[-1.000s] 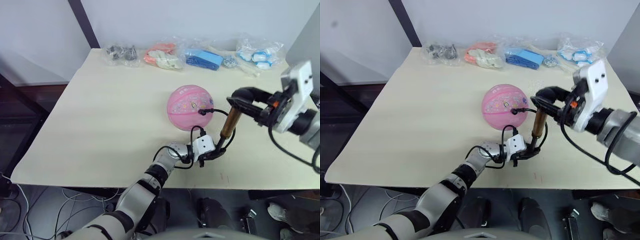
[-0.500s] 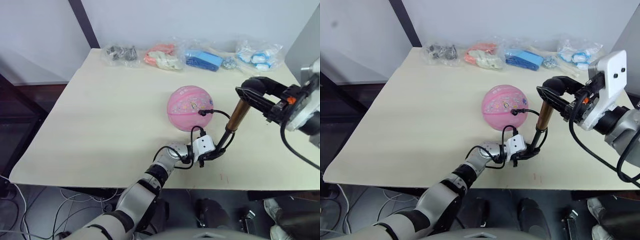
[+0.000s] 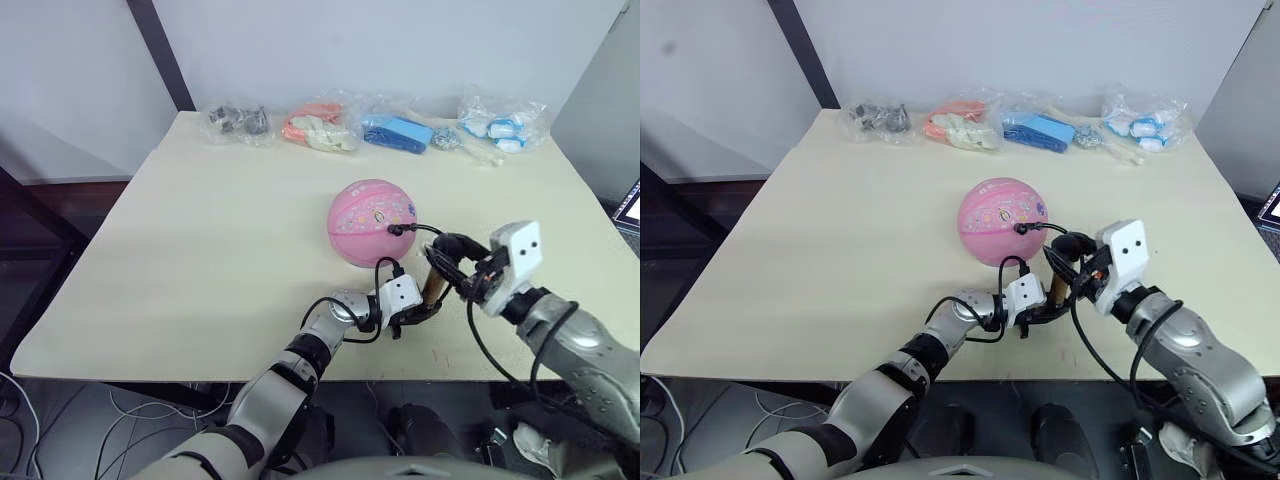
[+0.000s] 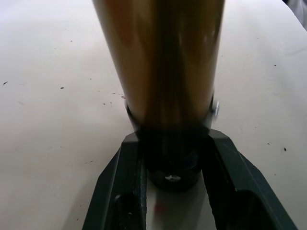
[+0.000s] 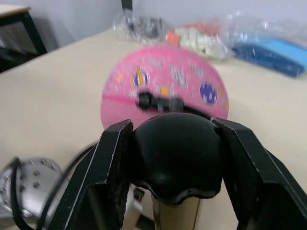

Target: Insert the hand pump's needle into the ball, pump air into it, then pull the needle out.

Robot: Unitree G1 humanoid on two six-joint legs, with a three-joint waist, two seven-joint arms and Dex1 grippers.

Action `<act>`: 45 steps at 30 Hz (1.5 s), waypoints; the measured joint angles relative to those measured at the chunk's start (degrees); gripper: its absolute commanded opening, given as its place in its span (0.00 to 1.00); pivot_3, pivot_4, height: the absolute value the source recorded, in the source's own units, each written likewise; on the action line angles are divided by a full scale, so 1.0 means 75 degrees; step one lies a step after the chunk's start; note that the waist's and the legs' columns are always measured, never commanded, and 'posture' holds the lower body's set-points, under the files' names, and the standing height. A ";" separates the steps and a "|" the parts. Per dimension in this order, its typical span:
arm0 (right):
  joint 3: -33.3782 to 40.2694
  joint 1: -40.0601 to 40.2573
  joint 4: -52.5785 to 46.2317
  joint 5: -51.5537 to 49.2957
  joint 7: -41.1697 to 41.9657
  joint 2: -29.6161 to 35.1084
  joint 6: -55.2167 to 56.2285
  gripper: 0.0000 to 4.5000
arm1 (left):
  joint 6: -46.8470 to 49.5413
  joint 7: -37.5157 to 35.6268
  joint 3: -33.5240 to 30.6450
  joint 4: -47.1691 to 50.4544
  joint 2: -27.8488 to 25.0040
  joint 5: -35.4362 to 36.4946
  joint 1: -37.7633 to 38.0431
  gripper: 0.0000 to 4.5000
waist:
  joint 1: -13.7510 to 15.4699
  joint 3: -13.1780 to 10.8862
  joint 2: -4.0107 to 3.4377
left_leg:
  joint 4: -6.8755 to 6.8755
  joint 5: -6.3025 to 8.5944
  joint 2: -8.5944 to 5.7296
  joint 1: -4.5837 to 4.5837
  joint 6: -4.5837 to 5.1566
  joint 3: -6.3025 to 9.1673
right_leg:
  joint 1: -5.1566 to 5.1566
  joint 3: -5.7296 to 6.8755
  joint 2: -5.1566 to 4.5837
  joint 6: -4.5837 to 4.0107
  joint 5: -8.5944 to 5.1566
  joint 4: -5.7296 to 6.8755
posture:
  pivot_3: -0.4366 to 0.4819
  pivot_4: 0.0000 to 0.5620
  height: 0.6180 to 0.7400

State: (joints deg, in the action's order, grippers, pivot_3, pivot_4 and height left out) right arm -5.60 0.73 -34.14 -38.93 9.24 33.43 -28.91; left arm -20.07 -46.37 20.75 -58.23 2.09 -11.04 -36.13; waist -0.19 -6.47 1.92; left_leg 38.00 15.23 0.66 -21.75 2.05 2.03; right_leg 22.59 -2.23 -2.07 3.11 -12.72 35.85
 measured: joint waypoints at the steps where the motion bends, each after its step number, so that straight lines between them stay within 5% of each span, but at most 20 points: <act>1: -0.0022 0.0046 0.0048 0.0140 0.0073 -0.0103 0.0069 0.46 | 0.0024 0.0000 -0.0001 0.0000 0.0000 0.0000 0.0001 0.24 | -0.0011 0.0012 0.0012 | -0.0001 0.0000 0.0001 0.0003 0.0000 0.0001 | -0.0001 0.0001 0.0001 0.0000 0.0000 0.0000 | 0.48 0.27 1.00; 7: 0.0411 0.0091 -0.0163 0.0023 0.0215 -0.0099 -0.0311 0.46 | 0.0061 0.0001 -0.0001 0.0060 -0.0030 0.0001 -0.0008 0.24 | -0.0051 -0.0002 -0.0010 | -0.0001 0.0000 0.0003 -0.0002 0.0000 0.0005 | 0.0001 0.0003 -0.0003 0.0002 -0.0001 0.0000 | 0.48 0.27 1.00; 13: 0.1544 -0.0581 -0.0542 -0.1551 -0.0008 0.0460 -0.2042 0.46 | -0.0010 -0.0117 0.0002 0.0183 0.0027 0.0016 -0.0031 0.24 | -0.0005 -0.0137 -0.0097 | 0.0000 0.0000 -0.0023 -0.0046 0.0000 -0.0001 | 0.0038 -0.0003 -0.0021 0.0002 0.0002 -0.0001 | 0.48 0.27 1.00; 16: 0.2367 -0.1360 -0.0589 -0.3058 -0.0309 0.1168 -0.2823 0.46 | -0.0063 -0.0188 0.0002 0.0231 0.0076 0.0061 -0.0120 0.24 | 0.0032 -0.0200 -0.0167 | 0.0031 -0.0002 -0.0041 -0.0161 0.0002 -0.0004 | 0.0129 -0.0016 -0.0024 0.0021 0.0049 0.0003 | 0.48 0.27 1.00; 30: 0.3900 -0.2971 -0.0513 -0.7502 -0.2084 0.3827 -0.3182 0.46 | -0.0192 -0.0240 0.0008 0.0195 0.0124 0.0065 -0.0184 0.24 | 0.0127 -0.0305 -0.0138 | 0.0036 -0.0002 -0.0047 -0.0188 0.0003 -0.0011 | 0.0143 -0.0021 -0.0033 0.0040 0.0052 -0.0002 | 0.48 0.27 1.00; 37: 0.3671 -0.1549 -0.1094 -0.5978 -0.1680 0.2887 -0.2317 0.46 | -0.0157 -0.0167 0.0020 0.0091 0.0147 0.0048 -0.0156 0.24 | 0.0132 -0.0259 -0.0064 | 0.0035 0.0000 -0.0040 -0.0156 0.0006 -0.0003 | 0.0109 -0.0014 -0.0025 0.0045 0.0048 -0.0004 | 0.48 0.27 1.00; 45: 0.1425 -0.0280 -0.0994 -0.2644 -0.0897 0.1389 -0.1209 0.46 | -0.0051 -0.0083 0.0012 0.0098 0.0049 -0.0005 -0.0091 0.24 | 0.0097 -0.0118 0.0002 | 0.0031 0.0001 -0.0009 -0.0106 0.0005 0.0001 | 0.0087 -0.0009 0.0001 0.0024 0.0014 -0.0002 | 0.48 0.27 1.00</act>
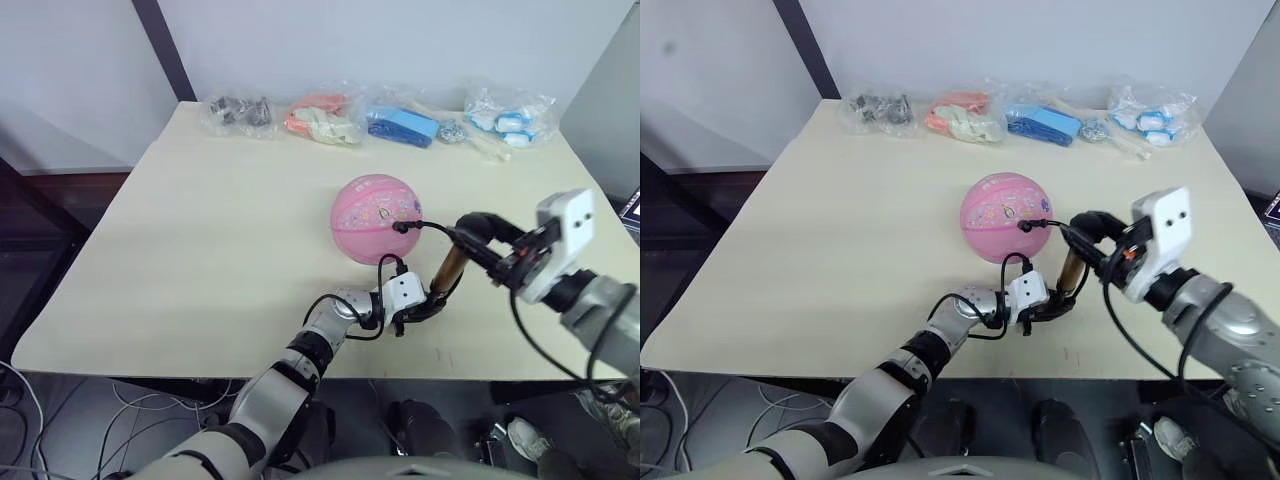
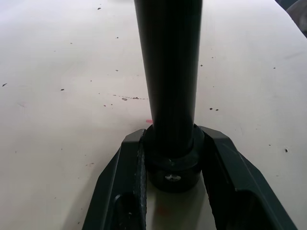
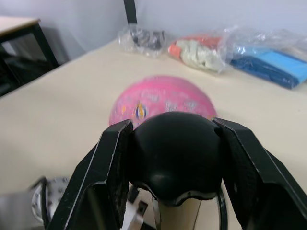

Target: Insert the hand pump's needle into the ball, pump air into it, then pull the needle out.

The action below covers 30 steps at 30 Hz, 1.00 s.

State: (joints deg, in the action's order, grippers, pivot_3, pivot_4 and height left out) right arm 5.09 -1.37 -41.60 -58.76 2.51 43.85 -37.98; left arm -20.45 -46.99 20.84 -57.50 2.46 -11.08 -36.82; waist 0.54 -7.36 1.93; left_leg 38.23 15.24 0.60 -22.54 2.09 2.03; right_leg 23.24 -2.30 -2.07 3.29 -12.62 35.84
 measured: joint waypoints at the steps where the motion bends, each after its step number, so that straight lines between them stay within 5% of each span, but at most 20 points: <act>1: -0.0154 0.0032 0.0019 0.0211 0.0044 -0.0015 0.0047 0.46 | 0.0000 0.0000 0.0000 0.0004 0.0001 0.0000 0.0003 0.24 | 0.0000 0.0004 -0.0008 | -0.0001 0.0000 0.0000 -0.0001 0.0000 -0.0002 | 0.0001 -0.0002 -0.0001 -0.0013 0.0008 0.0000 | 0.48 0.27 1.00; 5: -0.1193 0.0440 0.0608 0.1782 0.0453 -0.0793 0.0839 0.46 | 0.0059 0.0000 0.0000 -0.0005 -0.0033 -0.0013 0.0088 0.24 | -0.0006 0.0093 0.0028 | -0.0030 0.0005 0.0003 0.0055 0.0006 -0.0004 | -0.0033 0.0002 0.0006 -0.0044 -0.0005 0.0000 | 0.48 0.27 1.00; 12: -0.1177 0.0577 0.0919 0.2409 0.1016 -0.1295 0.1228 0.46 | 0.0130 0.0005 -0.0006 0.0008 -0.0108 -0.0010 0.0122 0.24 | -0.0085 0.0133 0.0030 | -0.0062 0.0018 0.0026 0.0124 0.0026 0.0012 | -0.0093 0.0024 0.0007 -0.0042 -0.0040 0.0000 | 0.48 0.27 1.00; 22: 0.0917 -0.0616 0.0415 -0.0565 0.0599 -0.0007 -0.1293 0.46 | -0.0056 -0.0110 -0.0001 0.0115 0.0055 0.0018 0.0049 0.24 | 0.0029 -0.0048 -0.0134 | -0.0052 0.0016 -0.0033 0.0012 0.0027 -0.0005 | 0.0003 0.0000 -0.0024 -0.0050 -0.0011 0.0000 | 0.48 0.27 1.00; 30: 0.2299 -0.1447 0.0207 -0.3397 -0.0330 0.1662 -0.1773 0.46 | -0.0149 -0.0177 0.0002 0.0115 0.0091 0.0015 0.0009 0.24 | 0.0039 -0.0101 -0.0137 | -0.0026 0.0017 -0.0039 -0.0048 0.0028 -0.0001 | 0.0032 -0.0001 -0.0029 -0.0004 -0.0001 0.0001 | 0.48 0.27 1.00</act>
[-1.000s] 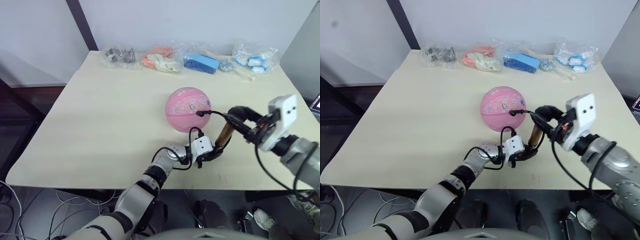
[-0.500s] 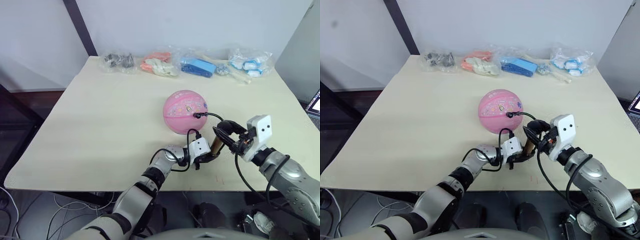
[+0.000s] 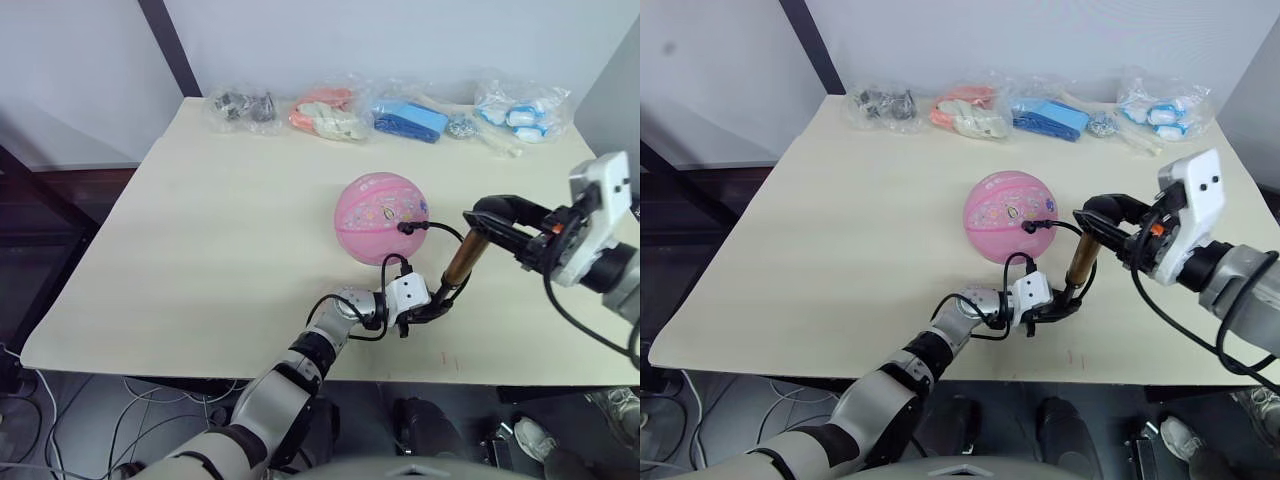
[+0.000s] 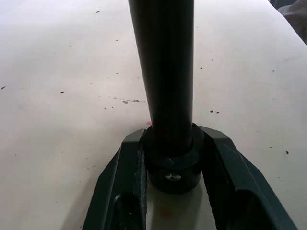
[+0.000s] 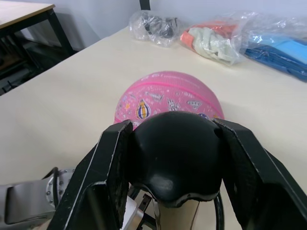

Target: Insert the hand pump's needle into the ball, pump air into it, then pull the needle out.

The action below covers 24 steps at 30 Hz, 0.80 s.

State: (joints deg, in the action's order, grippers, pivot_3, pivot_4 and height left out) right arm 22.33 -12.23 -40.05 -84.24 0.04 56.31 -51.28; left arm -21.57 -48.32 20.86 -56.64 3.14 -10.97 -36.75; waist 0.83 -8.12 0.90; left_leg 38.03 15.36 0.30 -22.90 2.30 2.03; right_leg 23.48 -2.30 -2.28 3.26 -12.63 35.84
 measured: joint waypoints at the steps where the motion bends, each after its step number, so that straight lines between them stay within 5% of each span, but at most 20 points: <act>1: 0.0109 -0.0138 0.0001 -0.0307 -0.0141 0.0215 0.0000 0.46 | -0.0006 0.0001 0.0000 -0.0001 -0.0001 0.0000 -0.0007 0.24 | -0.0001 -0.0016 -0.0002 | 0.0008 0.0000 0.0000 -0.0001 0.0000 0.0000 | 0.0000 0.0001 0.0000 0.0002 0.0002 0.0001 | 0.48 0.27 1.00; 5: 0.0136 -0.0610 -0.0022 -0.1225 -0.0787 0.0895 0.0018 0.46 | -0.0025 -0.0001 0.0000 -0.0006 -0.0002 0.0000 -0.0023 0.24 | -0.0001 -0.0051 0.0006 | 0.0018 0.0000 0.0002 -0.0010 0.0000 -0.0002 | 0.0000 0.0003 0.0000 0.0006 0.0004 0.0002 | 0.48 0.27 1.00; 12: 0.0025 -0.0178 -0.0482 -0.0849 -0.1203 0.0474 0.0486 0.46 | -0.0023 0.0009 0.0001 -0.0050 0.0001 -0.0008 -0.0035 0.24 | -0.0001 -0.0047 0.0018 | 0.0027 0.0000 0.0004 -0.0004 0.0001 -0.0002 | -0.0004 -0.0002 -0.0002 0.0009 0.0006 0.0004 | 0.48 0.27 1.00; 16: -0.1236 0.1139 -0.0475 0.1444 -0.0767 -0.1090 0.1429 0.46 | 0.0019 0.0063 0.0001 -0.0139 -0.0004 -0.0015 -0.0021 0.24 | -0.0005 0.0031 0.0112 | 0.0025 0.0001 0.0016 0.0024 0.0001 0.0000 | -0.0031 0.0020 0.0015 0.0006 0.0004 0.0005 | 0.48 0.27 1.00; 24: -0.3115 0.2041 0.0207 0.4600 0.0425 -0.2366 0.2688 0.46 | 0.0167 0.0178 -0.0002 -0.0154 -0.0079 -0.0035 0.0063 0.24 | -0.0036 0.0135 0.0132 | 0.0005 0.0005 0.0037 0.0147 0.0004 0.0003 | -0.0121 0.0010 0.0024 -0.0009 -0.0043 0.0005 | 0.48 0.27 1.00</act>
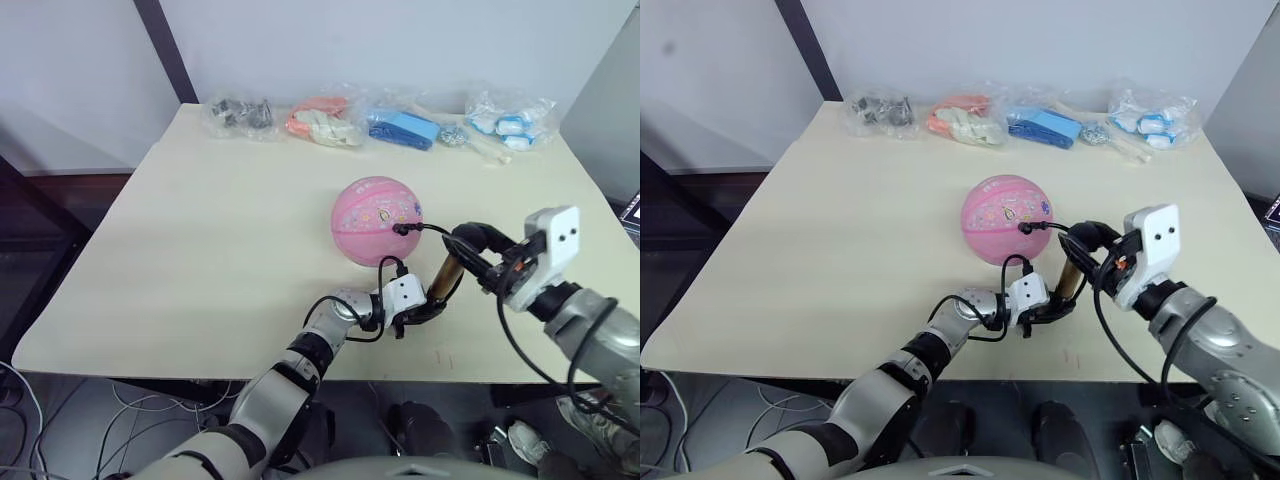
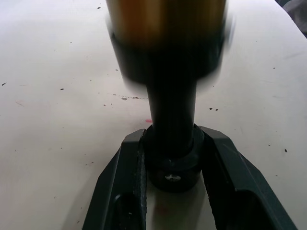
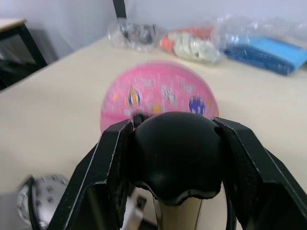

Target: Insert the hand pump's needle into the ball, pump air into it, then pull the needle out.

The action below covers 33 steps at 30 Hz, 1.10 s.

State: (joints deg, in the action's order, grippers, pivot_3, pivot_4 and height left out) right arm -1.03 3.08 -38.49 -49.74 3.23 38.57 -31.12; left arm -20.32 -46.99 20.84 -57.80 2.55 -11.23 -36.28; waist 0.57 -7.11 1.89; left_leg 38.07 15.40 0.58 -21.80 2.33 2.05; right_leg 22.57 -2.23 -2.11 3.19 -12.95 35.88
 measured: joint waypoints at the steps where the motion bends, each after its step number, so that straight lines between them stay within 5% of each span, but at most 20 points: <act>1: -0.0115 0.0053 0.0108 0.0202 0.0094 -0.0106 0.0088 0.46 | 0.0000 0.0003 -0.0001 0.0008 -0.0011 0.0001 0.0011 0.24 | -0.0003 0.0007 0.0002 | -0.0005 0.0000 0.0002 0.0003 0.0000 0.0001 | 0.0000 0.0000 0.0002 -0.0001 -0.0001 0.0000 | 0.48 0.27 1.00; 6: -0.0445 0.0185 0.0388 0.1221 0.0656 -0.0549 0.0581 0.46 | 0.0048 0.0007 -0.0004 0.0014 -0.0041 0.0005 0.0063 0.24 | -0.0016 0.0082 0.0008 | -0.0023 0.0000 0.0009 0.0013 0.0000 0.0008 | 0.0000 0.0008 0.0014 -0.0010 -0.0006 0.0000 | 0.48 0.27 1.00; 12: 0.0205 -0.0220 0.0107 0.0630 0.0688 -0.0261 -0.0417 0.46 | 0.0034 0.0009 -0.0006 0.0059 0.0000 0.0024 0.0047 0.24 | -0.0006 0.0036 -0.0037 | -0.0022 0.0000 0.0002 -0.0001 0.0000 0.0000 | 0.0012 0.0001 -0.0001 -0.0016 0.0000 0.0000 | 0.48 0.27 1.00; 19: 0.1595 -0.1819 -0.0168 -0.2156 -0.0024 0.0953 -0.2433 0.46 | -0.0080 -0.0127 -0.0007 0.0148 0.0083 0.0099 -0.0035 0.24 | 0.0033 -0.0099 -0.0165 | 0.0003 -0.0002 -0.0037 -0.0145 0.0001 0.0001 | 0.0125 -0.0011 -0.0016 0.0009 0.0048 0.0004 | 0.48 0.27 1.00; 24: 0.2313 -0.3100 -0.0251 -0.4363 -0.0946 0.2176 -0.2714 0.46 | -0.0098 -0.0104 -0.0009 0.0139 0.0103 0.0099 -0.0086 0.24 | 0.0033 -0.0167 -0.0153 | 0.0018 -0.0002 -0.0039 -0.0156 0.0002 -0.0003 | 0.0126 -0.0008 -0.0029 0.0016 0.0050 0.0002 | 0.48 0.27 1.00; 33: 0.2076 -0.4340 -0.0029 -0.5981 -0.2186 0.3308 -0.2726 0.46 | -0.0149 -0.0090 -0.0018 0.0140 0.0108 0.0141 -0.0148 0.24 | 0.0029 -0.0202 -0.0142 | 0.0027 -0.0002 -0.0039 -0.0175 0.0002 -0.0014 | 0.0142 -0.0014 -0.0042 0.0021 0.0053 0.0002 | 0.48 0.27 1.00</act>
State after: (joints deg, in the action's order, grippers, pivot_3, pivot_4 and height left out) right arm 14.54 -29.47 -38.71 -94.59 -13.17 63.38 -51.56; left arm -21.44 -47.66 20.71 -56.75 3.35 -10.18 -37.38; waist 0.78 -8.62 0.83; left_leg 38.27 15.39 0.29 -23.11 2.35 1.94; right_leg 23.64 -2.34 -2.42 3.35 -12.55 35.89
